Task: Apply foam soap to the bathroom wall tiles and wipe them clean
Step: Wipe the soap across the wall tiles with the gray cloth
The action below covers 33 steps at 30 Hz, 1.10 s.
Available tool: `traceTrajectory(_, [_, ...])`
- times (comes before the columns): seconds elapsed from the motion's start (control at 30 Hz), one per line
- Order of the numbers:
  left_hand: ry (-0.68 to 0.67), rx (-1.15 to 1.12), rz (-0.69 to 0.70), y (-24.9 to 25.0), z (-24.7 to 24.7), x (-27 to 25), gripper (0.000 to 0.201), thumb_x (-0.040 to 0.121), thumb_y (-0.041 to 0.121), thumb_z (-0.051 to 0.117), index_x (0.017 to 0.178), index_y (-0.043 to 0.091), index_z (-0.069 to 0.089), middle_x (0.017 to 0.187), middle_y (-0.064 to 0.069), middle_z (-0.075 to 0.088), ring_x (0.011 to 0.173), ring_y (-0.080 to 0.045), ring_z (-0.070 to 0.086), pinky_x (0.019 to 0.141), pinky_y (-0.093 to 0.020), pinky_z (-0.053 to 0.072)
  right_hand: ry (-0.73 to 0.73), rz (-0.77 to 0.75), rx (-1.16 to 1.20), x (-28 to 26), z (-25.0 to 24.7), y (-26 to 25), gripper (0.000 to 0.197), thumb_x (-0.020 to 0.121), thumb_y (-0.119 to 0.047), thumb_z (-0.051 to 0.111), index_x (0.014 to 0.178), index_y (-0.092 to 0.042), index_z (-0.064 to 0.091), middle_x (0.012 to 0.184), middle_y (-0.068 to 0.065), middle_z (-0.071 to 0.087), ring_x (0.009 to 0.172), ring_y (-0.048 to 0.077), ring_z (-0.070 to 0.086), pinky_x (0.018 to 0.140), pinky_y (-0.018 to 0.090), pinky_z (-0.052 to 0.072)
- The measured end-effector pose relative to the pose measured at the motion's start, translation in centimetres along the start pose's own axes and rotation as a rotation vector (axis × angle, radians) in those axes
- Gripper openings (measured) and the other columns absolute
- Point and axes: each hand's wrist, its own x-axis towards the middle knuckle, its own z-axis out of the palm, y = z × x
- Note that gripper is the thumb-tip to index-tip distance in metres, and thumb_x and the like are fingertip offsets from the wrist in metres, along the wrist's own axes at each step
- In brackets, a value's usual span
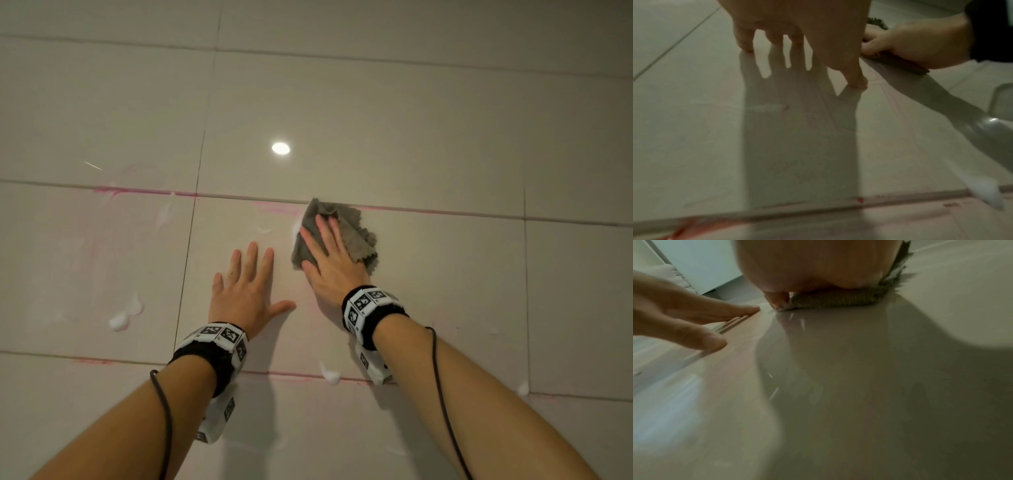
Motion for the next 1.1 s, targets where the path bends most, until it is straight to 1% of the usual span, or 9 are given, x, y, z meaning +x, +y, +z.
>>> traceTrajectory(0.1, [-0.019, -0.015, -0.045, 0.6, -0.1, 0.0, 0.109, 0.081, 0.085, 0.039, 0.157, 0.031, -0.017, 0.165, -0.001, -0.026, 0.154, -0.033, -0.013, 0.118, -0.062, 0.022, -0.029, 0.101, 0.278, -3.0, -0.5, 1.4, 0.052, 0.101, -0.050, 0.035, 0.151, -0.040, 0.023, 0.161, -0.015, -0.024, 0.145, 0.007, -0.028, 0.117, 0.042, 0.008])
traceTrajectory(0.2, [-0.062, -0.018, -0.089, 1.6, -0.6, 0.2, 0.113, 0.079, 0.086, 0.042, 0.156, 0.030, -0.019, 0.165, -0.004, -0.026, 0.153, -0.038, -0.014, 0.116, -0.065, 0.025, 0.097, 0.240, 0.373, -5.3, -1.6, 4.6, 0.047, 0.100, -0.047, 0.042, 0.145, -0.036, 0.032, 0.161, -0.015, -0.024, 0.147, 0.010, -0.024, 0.116, 0.034, 0.006])
traceTrajectory(0.33, [-0.121, -0.049, -0.127, 2.8, -1.3, 0.7, 0.121, 0.074, 0.088, 0.048, 0.154, 0.032, -0.023, 0.163, -0.007, -0.029, 0.151, -0.043, -0.017, 0.114, -0.069, 0.024, 0.135, 0.434, 0.289, -6.2, -3.2, 9.7, 0.084, 0.098, -0.050, 0.046, 0.158, -0.025, -0.007, 0.162, -0.003, -0.026, 0.148, 0.015, -0.025, 0.122, 0.052, 0.003])
traceTrajectory(0.47, [-0.154, -0.070, -0.123, 2.7, -2.0, 1.7, 0.128, 0.068, 0.089, 0.055, 0.152, 0.038, -0.027, 0.161, -0.005, -0.035, 0.150, -0.042, -0.023, 0.114, -0.072, 0.018, 0.133, 0.532, 0.104, -4.7, -4.0, 10.1, 0.086, 0.095, -0.052, 0.045, 0.157, -0.028, -0.009, 0.164, 0.002, -0.018, 0.151, 0.018, -0.017, 0.119, 0.055, 0.009])
traceTrajectory(0.57, [-0.163, -0.064, -0.094, 2.1, -2.3, 2.2, 0.131, 0.064, 0.091, 0.057, 0.149, 0.041, -0.030, 0.160, -0.003, -0.038, 0.149, -0.042, -0.026, 0.113, -0.074, 0.015, 0.121, 0.514, 0.170, -2.8, -4.1, 8.8, 0.078, 0.098, -0.049, 0.040, 0.157, -0.031, -0.007, 0.164, -0.002, -0.022, 0.150, 0.016, -0.021, 0.117, 0.055, 0.016])
traceTrajectory(0.7, [-0.156, -0.068, -0.053, 1.2, -2.8, 2.6, 0.127, 0.067, 0.088, 0.058, 0.150, 0.045, -0.027, 0.159, 0.001, -0.040, 0.149, -0.039, -0.027, 0.112, -0.076, 0.012, 0.163, 0.489, 0.157, -0.7, -3.8, 6.5, 0.064, 0.103, -0.049, 0.022, 0.158, -0.030, -0.005, 0.164, -0.002, -0.020, 0.150, 0.017, -0.020, 0.119, 0.048, 0.020])
traceTrajectory(0.77, [-0.149, -0.063, -0.022, 0.5, -3.0, 2.9, 0.123, 0.069, 0.087, 0.058, 0.150, 0.047, -0.025, 0.159, 0.003, -0.039, 0.149, -0.038, -0.028, 0.112, -0.077, 0.011, 0.183, 0.475, 0.111, -0.2, -3.5, 5.4, 0.062, 0.104, -0.046, 0.022, 0.158, -0.028, -0.003, 0.165, 0.000, -0.017, 0.151, 0.019, -0.017, 0.116, 0.046, 0.024])
traceTrajectory(0.9, [-0.142, -0.042, 0.019, -0.4, -3.2, 3.2, 0.119, 0.070, 0.088, 0.055, 0.149, 0.049, -0.025, 0.159, 0.005, -0.039, 0.148, -0.037, -0.029, 0.110, -0.079, 0.009, 0.202, 0.407, 0.094, 0.3, -2.5, 3.4, 0.063, 0.103, -0.047, 0.027, 0.159, -0.027, 0.003, 0.165, 0.000, -0.013, 0.151, 0.019, -0.016, 0.118, 0.045, 0.020])
traceTrajectory(1.1, [-0.129, -0.055, 0.041, -0.8, -3.1, 3.4, 0.116, 0.073, 0.085, 0.056, 0.151, 0.048, -0.022, 0.160, 0.006, -0.038, 0.149, -0.037, -0.028, 0.111, -0.079, 0.009, 0.170, 0.378, 0.084, 0.5, -1.9, 2.2, 0.064, 0.103, -0.051, 0.027, 0.158, -0.032, 0.000, 0.164, -0.005, -0.017, 0.150, 0.015, -0.020, 0.117, 0.043, 0.023])
